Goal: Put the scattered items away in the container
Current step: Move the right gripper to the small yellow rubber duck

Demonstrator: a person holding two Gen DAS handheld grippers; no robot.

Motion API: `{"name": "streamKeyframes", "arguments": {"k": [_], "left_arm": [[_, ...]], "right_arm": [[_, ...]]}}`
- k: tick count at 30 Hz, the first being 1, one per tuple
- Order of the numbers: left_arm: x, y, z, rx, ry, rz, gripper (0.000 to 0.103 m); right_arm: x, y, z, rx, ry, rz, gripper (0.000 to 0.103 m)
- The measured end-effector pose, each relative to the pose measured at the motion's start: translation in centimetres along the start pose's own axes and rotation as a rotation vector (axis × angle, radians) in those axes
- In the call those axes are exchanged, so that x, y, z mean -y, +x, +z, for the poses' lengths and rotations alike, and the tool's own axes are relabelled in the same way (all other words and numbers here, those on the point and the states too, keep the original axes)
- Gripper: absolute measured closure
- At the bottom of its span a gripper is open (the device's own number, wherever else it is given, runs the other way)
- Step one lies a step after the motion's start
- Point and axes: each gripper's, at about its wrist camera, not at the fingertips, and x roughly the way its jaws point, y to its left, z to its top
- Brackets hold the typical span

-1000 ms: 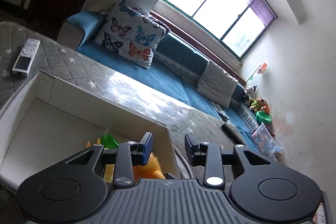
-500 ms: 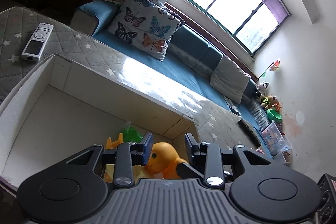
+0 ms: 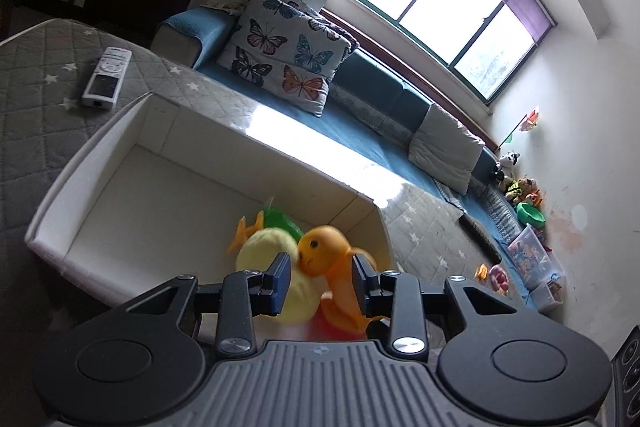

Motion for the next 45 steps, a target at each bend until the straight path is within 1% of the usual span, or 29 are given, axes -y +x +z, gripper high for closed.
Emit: {"name": "streamKeyframes", "arguments": {"k": [3,5,9,12,13,15,18,20,25,29,35,45], "left_arm": [[-0.1,-1.3,-1.1,0.007,0.008,0.017,0.067],[-0.4,-2.2,-1.7,0.011,0.002,0.027,0.067],[-1.0,-3.7,-3.1,0.013,-0.013,0.041,0.067],[-1.3,-4.7,-4.1,0.014,-0.003,0.069,0.067],[-1.4,-5.1,-4.5,0.017,-0.004,0.074,0.067],[-1.9,-5.9,-5.1,0.024,-0.013,0.086,0.067],[-2.8,-7.3,-5.9,0.041,-0.032,0.111,0.067],[-3.5,-8.3,-6.5,0.052,-0.048,0.132,0.067],[-5.4,-10.4,-7.6,0.078,-0.098,0.170,0.067],[-6.6,-11.2,-8.5,0.079,-0.127,0.198,0.067],[-7.8,-11.3,-9.7,0.056,-0.162,0.189,0.067],[-9.0,-10.3,-10.6,0.010,-0.189,0.179,0.067]], "right_arm": [[-0.6,-0.8,-0.4,0.004,-0.009,0.008,0.049],[-1.1,-1.3,-0.8,0.003,-0.017,0.011,0.041],[-1.9,-1.9,-1.5,-0.001,-0.015,0.026,0.041],[-2.5,-2.4,-2.0,-0.003,-0.012,0.052,0.040],[-2.8,-2.7,-2.2,-0.003,-0.017,0.061,0.039],[-3.4,-2.9,-2.6,-0.006,-0.029,0.081,0.032],[-4.6,-3.2,-3.2,-0.018,-0.058,0.111,0.031],[-5.4,-3.2,-3.8,-0.030,-0.073,0.134,0.027],[-7.7,-2.8,-4.8,-0.059,-0.122,0.194,0.027],[-9.2,-2.5,-5.1,-0.072,-0.152,0.238,0.027],[-11.0,-1.4,-5.1,-0.100,-0.190,0.289,0.027],[-12.7,1.4,-5.6,-0.151,-0.244,0.318,0.026]]}}
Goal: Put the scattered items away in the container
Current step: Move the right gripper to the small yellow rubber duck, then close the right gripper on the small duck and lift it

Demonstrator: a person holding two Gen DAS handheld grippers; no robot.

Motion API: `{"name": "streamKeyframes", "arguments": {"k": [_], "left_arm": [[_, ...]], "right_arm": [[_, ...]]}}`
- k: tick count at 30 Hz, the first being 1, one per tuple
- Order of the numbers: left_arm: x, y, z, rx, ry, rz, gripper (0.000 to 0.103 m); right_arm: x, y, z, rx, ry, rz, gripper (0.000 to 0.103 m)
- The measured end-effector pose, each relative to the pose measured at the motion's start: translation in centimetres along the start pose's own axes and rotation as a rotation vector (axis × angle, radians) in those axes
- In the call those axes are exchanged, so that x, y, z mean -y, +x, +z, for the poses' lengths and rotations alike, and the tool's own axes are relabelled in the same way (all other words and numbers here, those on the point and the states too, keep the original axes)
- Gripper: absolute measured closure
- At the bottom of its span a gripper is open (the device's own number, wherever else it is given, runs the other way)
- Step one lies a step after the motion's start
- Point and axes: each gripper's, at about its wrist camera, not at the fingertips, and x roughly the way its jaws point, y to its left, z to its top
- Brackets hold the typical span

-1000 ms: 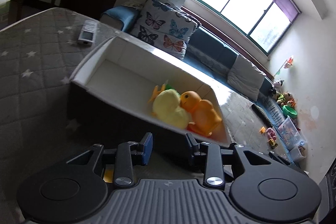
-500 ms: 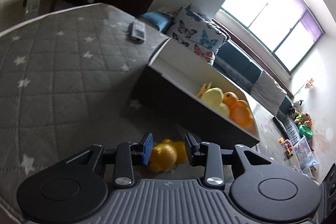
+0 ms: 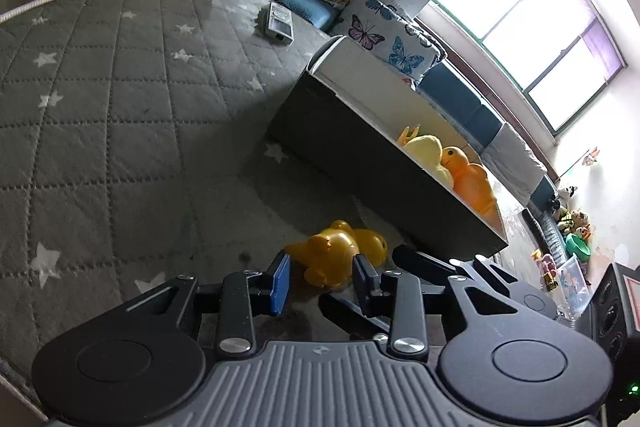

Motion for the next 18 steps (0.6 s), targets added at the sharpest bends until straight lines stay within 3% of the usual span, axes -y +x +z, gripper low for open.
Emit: {"name": "streamKeyframes", "arguments": {"k": [7,18], "left_arm": [[-0.6,0.7,0.3,-0.016,-0.018,-0.022,0.067],[0.0,1.8,0.9,-0.031,0.011,-0.029,0.067]], "right_arm": [[-0.3,1.2,0.3,-0.006,-0.008,0.023,0.027],[-0.6,1.4,0.2,0.004,0.008,-0.012,0.030]]}}
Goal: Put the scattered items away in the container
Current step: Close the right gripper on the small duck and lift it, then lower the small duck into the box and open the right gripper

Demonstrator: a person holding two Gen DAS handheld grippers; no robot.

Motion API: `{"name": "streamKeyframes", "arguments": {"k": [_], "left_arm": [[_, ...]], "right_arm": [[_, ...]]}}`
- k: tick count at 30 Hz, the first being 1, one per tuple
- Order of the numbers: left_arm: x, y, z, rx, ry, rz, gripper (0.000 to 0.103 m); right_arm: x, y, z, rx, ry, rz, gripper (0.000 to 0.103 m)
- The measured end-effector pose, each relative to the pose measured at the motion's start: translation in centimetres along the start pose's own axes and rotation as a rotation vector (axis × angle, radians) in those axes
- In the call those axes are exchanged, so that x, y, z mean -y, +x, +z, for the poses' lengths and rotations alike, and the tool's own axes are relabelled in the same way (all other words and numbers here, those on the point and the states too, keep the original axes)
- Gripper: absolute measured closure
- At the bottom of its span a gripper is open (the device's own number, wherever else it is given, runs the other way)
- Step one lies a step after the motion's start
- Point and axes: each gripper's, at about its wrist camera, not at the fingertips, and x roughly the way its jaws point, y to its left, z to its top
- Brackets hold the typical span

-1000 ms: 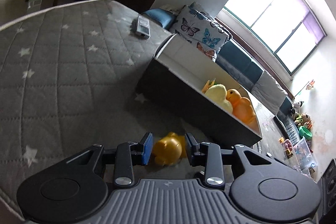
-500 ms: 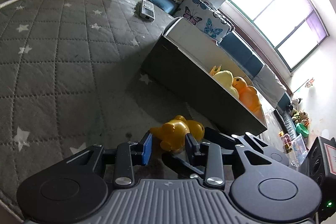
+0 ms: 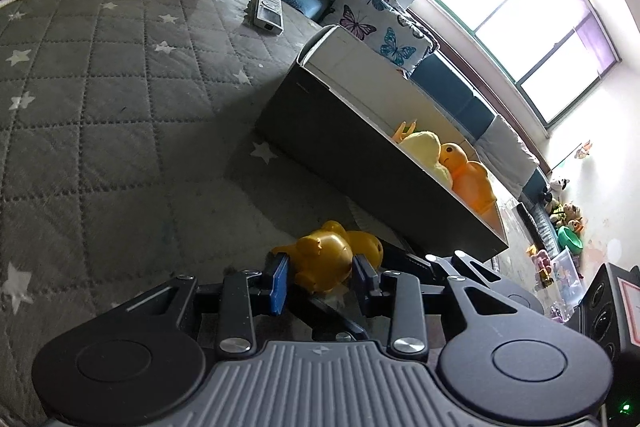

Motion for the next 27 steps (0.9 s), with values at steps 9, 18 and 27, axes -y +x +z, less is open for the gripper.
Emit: {"name": "streamKeyframes", "arguments": {"k": [9,18,27], "left_arm": [[1.8,-1.6,0.7,0.033,0.028,-0.045,0.067],[6.7,-1.9,5.3,0.098,0.123,-0.121,0.067],[8.9,3.8,10.1,0.038,0.174,-0.114,0.068]], "right_arm": [[-0.2,-2.1,1.0,0.057,0.004,-0.052,0.030],[2.6,-4.7,4.8,0.161,0.014,-0.159,0.030],[7.8,-1.5,7.4,0.124,0.116,-0.194,0.030]]}}
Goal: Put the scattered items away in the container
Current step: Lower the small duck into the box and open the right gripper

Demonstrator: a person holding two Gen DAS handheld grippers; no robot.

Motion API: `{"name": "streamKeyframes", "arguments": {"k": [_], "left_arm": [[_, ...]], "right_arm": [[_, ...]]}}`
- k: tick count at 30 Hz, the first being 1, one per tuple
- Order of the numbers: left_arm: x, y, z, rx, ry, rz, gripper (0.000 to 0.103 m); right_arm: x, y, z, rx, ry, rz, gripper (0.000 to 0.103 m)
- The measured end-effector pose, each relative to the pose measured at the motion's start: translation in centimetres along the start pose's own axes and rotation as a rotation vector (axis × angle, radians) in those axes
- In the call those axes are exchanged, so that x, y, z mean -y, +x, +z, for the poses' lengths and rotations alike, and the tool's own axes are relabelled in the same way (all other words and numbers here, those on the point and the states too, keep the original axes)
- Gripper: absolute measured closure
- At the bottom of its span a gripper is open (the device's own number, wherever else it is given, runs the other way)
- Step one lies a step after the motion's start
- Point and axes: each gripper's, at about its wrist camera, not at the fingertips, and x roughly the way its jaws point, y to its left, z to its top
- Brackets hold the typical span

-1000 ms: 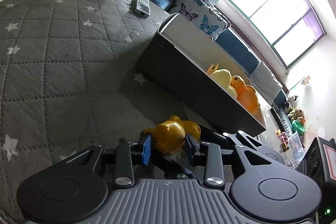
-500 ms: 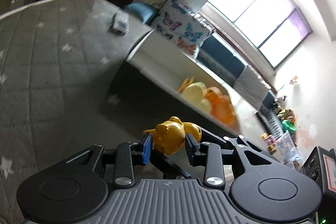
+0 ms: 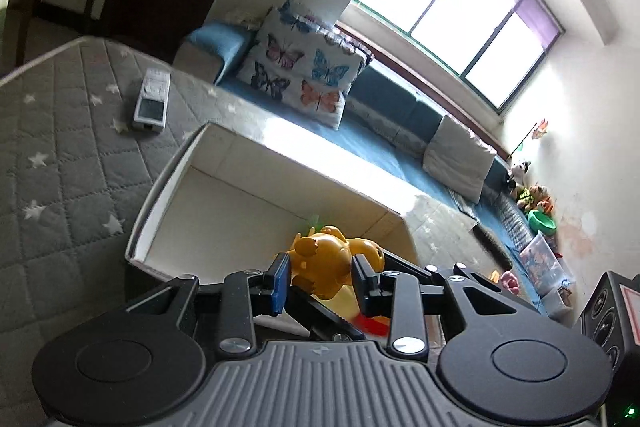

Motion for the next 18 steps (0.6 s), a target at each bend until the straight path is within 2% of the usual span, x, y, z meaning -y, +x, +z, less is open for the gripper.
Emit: {"name": "streamKeyframes", "arguments": {"k": [8,18], "left_arm": [[-2.4,4.3,0.7,-0.101,-0.041,-0.001,0.068],[-3.6,5.1,0.9,-0.111,-0.050,0.015,0.069]], "right_arm": [[1.8,4.1,-1.2,-0.096,0.070,0.004,0.030],[1.6,4.7,-1.8,-0.107,0.076,0.008,0.030]]}}
